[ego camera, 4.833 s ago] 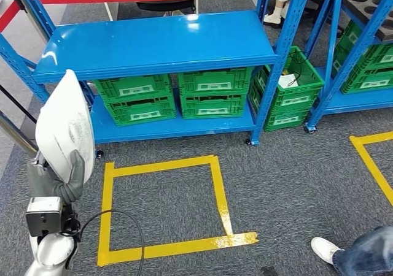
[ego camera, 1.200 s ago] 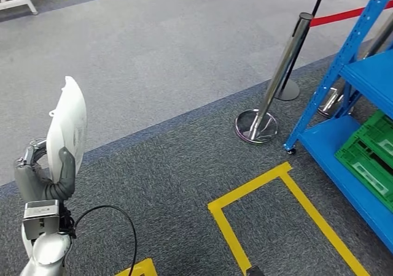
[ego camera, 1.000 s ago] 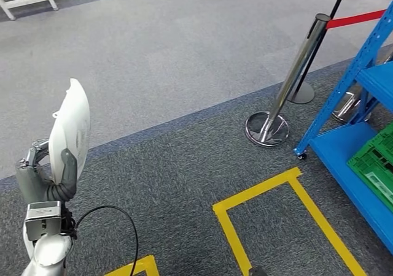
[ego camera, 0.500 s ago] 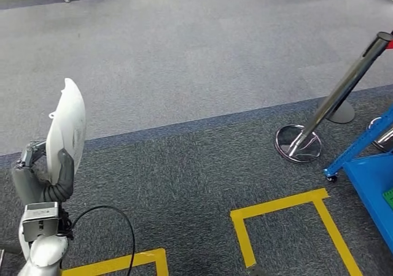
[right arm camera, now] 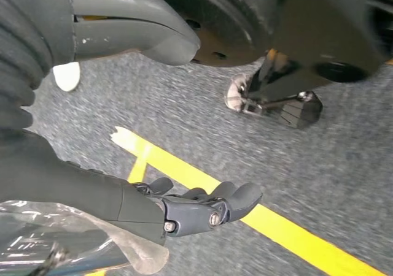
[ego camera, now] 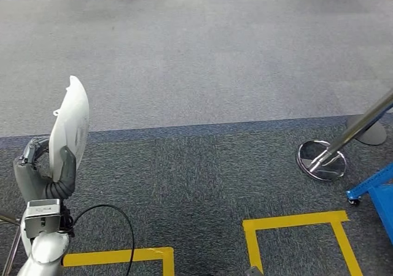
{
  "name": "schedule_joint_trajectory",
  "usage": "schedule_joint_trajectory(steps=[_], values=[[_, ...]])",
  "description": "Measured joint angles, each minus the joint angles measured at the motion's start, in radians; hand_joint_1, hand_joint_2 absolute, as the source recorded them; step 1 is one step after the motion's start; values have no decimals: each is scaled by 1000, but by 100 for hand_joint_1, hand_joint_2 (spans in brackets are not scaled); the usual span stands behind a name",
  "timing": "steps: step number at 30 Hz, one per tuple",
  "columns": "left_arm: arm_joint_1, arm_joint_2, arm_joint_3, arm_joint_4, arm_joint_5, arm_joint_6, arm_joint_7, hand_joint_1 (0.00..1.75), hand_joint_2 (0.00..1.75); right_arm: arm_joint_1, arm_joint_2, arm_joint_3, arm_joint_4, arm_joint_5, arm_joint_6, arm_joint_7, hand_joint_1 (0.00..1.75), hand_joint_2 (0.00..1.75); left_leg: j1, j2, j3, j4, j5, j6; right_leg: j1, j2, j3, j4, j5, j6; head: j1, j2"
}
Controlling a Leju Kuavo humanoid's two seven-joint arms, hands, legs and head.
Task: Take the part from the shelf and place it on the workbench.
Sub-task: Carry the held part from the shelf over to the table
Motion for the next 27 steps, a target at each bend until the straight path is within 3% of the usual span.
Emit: schedule_joint_trajectory(steps=[4,7,8,9,10,11,12,13,14,15,16,17,19,21,23,24,25,27], values=[[0,0,0,0,0,0,0,175,175,0,0,0,0,0,0,0,0,175,0,-2,-1,1,-1,-1,-1,13,3,-4,-7,0,0,0],[-1,0,0,0,1,-2,0,175,175,-2,0,0,2,1,1,0,0,175,0,-26,-11,7,0,-12,0,17,20,-19,-19,-13,-1,0],[-2,1,0,0,1,-2,0,175,175,-3,1,0,2,1,1,0,0,175,1,-13,-23,29,-12,-21,0,-1,29,-26,-19,-23,-4,0],[-1,2,0,1,1,-2,0,175,175,-1,1,1,2,1,1,0,0,175,4,12,-61,106,-45,-30,3,-31,34,-29,-22,-33,-7,0],[0,3,-1,2,1,-2,0,175,175,-1,1,1,2,1,1,0,0,175,7,44,-75,136,-48,-38,5,-69,44,-32,-27,-41,-10,0],[0,4,-1,2,1,-2,0,175,175,0,1,1,3,1,1,0,0,175,8,92,-79,145,-43,-41,6,-105,54,-35,-33,-45,-13,0],[1,4,-1,3,1,-2,0,175,175,0,1,1,3,1,1,0,0,175,6,128,-70,129,-30,-41,9,-133,62,-35,-40,-43,-13,0],[0,4,-1,4,1,-2,0,175,175,0,1,1,3,1,1,0,0,175,1,153,-32,53,3,-36,12,-152,69,-35,-47,-37,-13,0],[0,4,-1,4,1,-2,1,175,175,-1,1,1,3,1,1,0,0,175,-6,169,-19,23,6,-31,14,-163,73,-35,-51,-32,-12,0],[-1,4,-1,4,1,-2,1,175,175,-1,1,1,3,1,1,0,0,175,-12,172,-17,15,0,-26,16,-176,77,-37,-54,-27,-11,0],[-1,5,-1,4,1,-3,1,175,175,-3,1,1,3,2,1,-1,0,175,-12,160,-17,10,0,-20,16,-189,82,-40,-57,-21,-10,0],[-1,6,0,3,1,-3,1,175,175,-5,1,1,3,2,1,-1,0,175,-11,147,-15,5,2,-14,14,-190,85,-40,-61,-16,-9,0],[-4,6,1,3,1,-3,1,175,175,-8,1,3,3,3,1,-3,0,175,-4,122,-9,-3,6,0,10,-143,69,-1,-89,-8,-6,0],[-7,4,0,3,1,-4,1,175,175,-7,1,4,3,4,1,-5,0,175,-1,98,-7,-6,7,9,8,-79,5,120,-144,-6,0,0],[-5,3,0,4,2,-7,1,175,175,-4,1,5,3,5,0,-6,0,175,-1,70,-6,-6,5,12,8,-61,-66,236,-175,-5,2,0],[-4,3,0,4,2,-8,1,175,175,-2,1,6,3,6,0,-6,0,175,-2,54,-5,-6,4,12,9,-59,-81,246,-161,-6,2,0],[-3,3,0,5,2,-9,1,175,175,-1,1,6,3,7,0,-6,0,175,-1,38,-2,-5,4,11,8,-56,-76,215,-127,-7,2,0],[-2,2,0,5,4,-10,1,175,175,1,0,6,3,8,0,-6,0,175,0,8,2,-4,0,5,6,-26,-29,86,-46,-12,2,0]])
